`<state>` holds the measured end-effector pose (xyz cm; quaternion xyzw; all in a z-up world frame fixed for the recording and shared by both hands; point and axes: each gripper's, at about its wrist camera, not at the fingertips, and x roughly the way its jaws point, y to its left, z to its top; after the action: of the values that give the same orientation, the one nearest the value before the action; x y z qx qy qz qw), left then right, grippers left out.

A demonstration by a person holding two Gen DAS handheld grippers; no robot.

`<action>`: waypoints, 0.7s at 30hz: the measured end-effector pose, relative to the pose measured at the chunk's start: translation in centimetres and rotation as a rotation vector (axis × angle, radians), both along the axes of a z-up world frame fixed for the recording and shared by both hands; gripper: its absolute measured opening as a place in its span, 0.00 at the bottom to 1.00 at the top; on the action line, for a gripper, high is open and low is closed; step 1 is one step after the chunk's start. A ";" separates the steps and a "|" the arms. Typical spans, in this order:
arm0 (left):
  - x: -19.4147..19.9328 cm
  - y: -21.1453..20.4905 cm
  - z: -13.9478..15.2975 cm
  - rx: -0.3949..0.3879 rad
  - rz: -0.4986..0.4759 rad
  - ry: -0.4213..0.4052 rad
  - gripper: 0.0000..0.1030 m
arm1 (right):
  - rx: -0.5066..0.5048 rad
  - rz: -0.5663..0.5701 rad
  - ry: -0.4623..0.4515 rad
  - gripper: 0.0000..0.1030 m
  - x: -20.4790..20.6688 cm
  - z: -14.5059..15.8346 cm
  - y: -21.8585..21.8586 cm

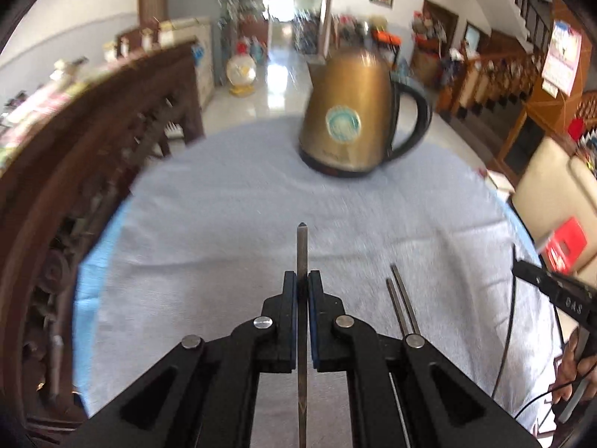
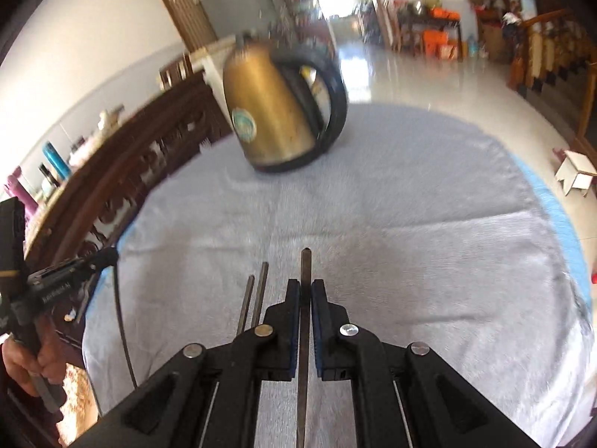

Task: Organize utensils
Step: 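Lift both held chopsticks and lower them upright into the green cup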

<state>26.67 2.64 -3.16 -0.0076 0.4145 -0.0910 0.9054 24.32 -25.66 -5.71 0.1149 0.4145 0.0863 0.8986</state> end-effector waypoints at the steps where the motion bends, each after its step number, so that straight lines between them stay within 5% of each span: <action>1: -0.5 0.2 0.3 -0.002 0.011 -0.024 0.05 | 0.003 -0.013 -0.024 0.07 -0.8 0.3 0.2; 14: -13.9 2.8 7.4 -0.004 0.049 -0.359 0.05 | -0.041 -0.160 -0.323 0.07 -13.8 6.4 -1.7; 21: -19.7 1.9 10.8 0.003 0.022 -0.466 0.05 | -0.064 -0.209 -0.432 0.07 -18.4 9.0 -1.7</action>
<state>6.98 4.59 7.61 0.0107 0.1944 -0.0799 0.9776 5.91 -27.41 3.32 0.1072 0.2010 0.0024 0.9737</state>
